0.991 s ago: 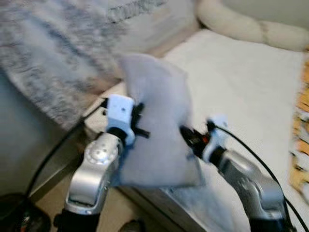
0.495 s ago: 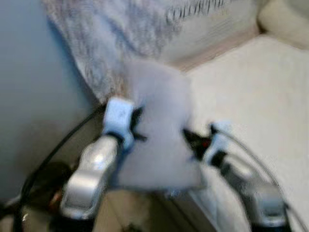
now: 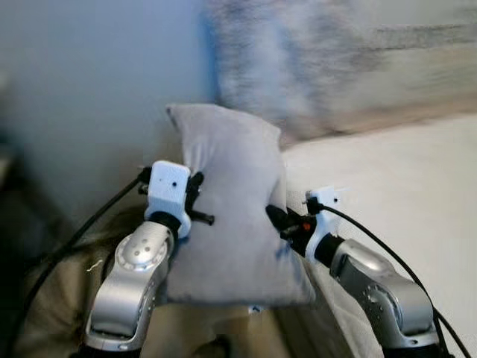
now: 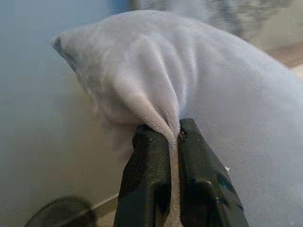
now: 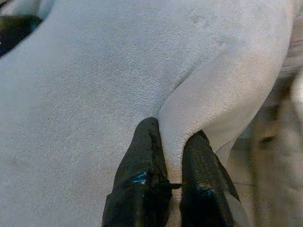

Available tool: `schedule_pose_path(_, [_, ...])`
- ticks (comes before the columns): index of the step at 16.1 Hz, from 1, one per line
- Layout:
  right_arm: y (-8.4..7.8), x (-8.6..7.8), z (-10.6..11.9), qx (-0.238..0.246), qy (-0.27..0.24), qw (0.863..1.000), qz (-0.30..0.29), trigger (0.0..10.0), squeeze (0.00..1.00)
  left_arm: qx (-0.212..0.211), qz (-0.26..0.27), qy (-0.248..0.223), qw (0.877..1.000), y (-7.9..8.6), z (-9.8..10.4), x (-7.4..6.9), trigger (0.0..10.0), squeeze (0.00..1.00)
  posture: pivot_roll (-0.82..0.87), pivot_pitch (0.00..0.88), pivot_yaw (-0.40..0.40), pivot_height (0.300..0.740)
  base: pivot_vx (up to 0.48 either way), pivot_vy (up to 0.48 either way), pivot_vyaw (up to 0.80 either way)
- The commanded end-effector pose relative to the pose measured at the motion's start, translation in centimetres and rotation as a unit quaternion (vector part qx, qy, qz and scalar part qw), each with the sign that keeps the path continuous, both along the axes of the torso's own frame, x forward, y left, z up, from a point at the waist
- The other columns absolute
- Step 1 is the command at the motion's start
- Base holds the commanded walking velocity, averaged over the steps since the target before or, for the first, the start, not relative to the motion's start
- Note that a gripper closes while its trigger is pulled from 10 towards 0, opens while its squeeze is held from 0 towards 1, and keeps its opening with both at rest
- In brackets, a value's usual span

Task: Clean up the room

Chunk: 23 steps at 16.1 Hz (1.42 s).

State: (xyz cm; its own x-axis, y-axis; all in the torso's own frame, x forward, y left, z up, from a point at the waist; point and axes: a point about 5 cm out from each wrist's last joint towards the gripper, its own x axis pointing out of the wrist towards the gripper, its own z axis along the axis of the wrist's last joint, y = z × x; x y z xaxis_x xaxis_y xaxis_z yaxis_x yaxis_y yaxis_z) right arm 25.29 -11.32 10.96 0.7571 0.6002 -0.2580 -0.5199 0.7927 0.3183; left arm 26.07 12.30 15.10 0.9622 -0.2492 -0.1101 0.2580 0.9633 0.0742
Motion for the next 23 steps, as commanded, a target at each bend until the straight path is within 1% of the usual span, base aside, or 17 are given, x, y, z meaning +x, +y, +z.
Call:
schedule_pose_path(1, [-0.3, 0.3, 0.5, 0.002, -0.012, 1.0, -0.003, 10.0, 0.0, 0.0, -0.006, -0.016, 1.0, -0.4, 0.8, 0.0, 10.0, 0.0, 0.03, 0.0, 0.003, 0.74, 0.0, 0.0, 0.8])
schedule_pose_path(3, [-0.6, 0.4, 0.6, 0.013, -0.007, 1.0, -0.026, 10.0, 0.0, 0.001, -0.006, -0.015, 1.0, -0.3, 0.8, 0.1, 10.0, 0.0, 0.03, 0.0, 0.008, 0.74, 0.0, 0.0, 0.0])
schedule_pose_path(6, [-0.9, 0.2, 0.7, 0.008, -0.016, 0.999, -0.04, 10.0, 0.0, 0.001, -0.013, -0.013, 1.0, -0.5, 0.7, 0.4, 10.0, 0.0, 0.01, 0.0, 0.021, 0.74, 0.0, 0.0, 0.0])
schedule_pose_path(10, [-0.7, 0.1, 0.8, 0.004, -0.02, 0.999, -0.042, 10.0, 0.0, -0.007, -0.016, -0.013, 1.0, -0.7, 0.8, 0.5, 10.0, 0.0, 0.0, 0.0, 0.019, 0.74, 0.269, 0.0, 0.0])
schedule_pose_path(14, [-0.2, 0.1, 0.9, 0.005, -0.023, 0.999, -0.037, 10.0, 0.0, -0.007, -0.014, -0.017, 1.0, -0.6, 1.0, 0.5, 10.0, 0.0, 0.01, 0.0, 0.013, 0.74, 0.316, 0.0, 0.0])
schedule_pose_path(23, [0.2, 0.5, 0.8, 0.004, -0.026, 0.999, -0.035, 10.0, 0.0, -0.002, -0.015, -0.02, 1.0, -0.5, 1.0, 0.5, 10.0, 0.0, 0.02, 0.0, 0.004, 0.74, 0.329, 0.0, 0.0])
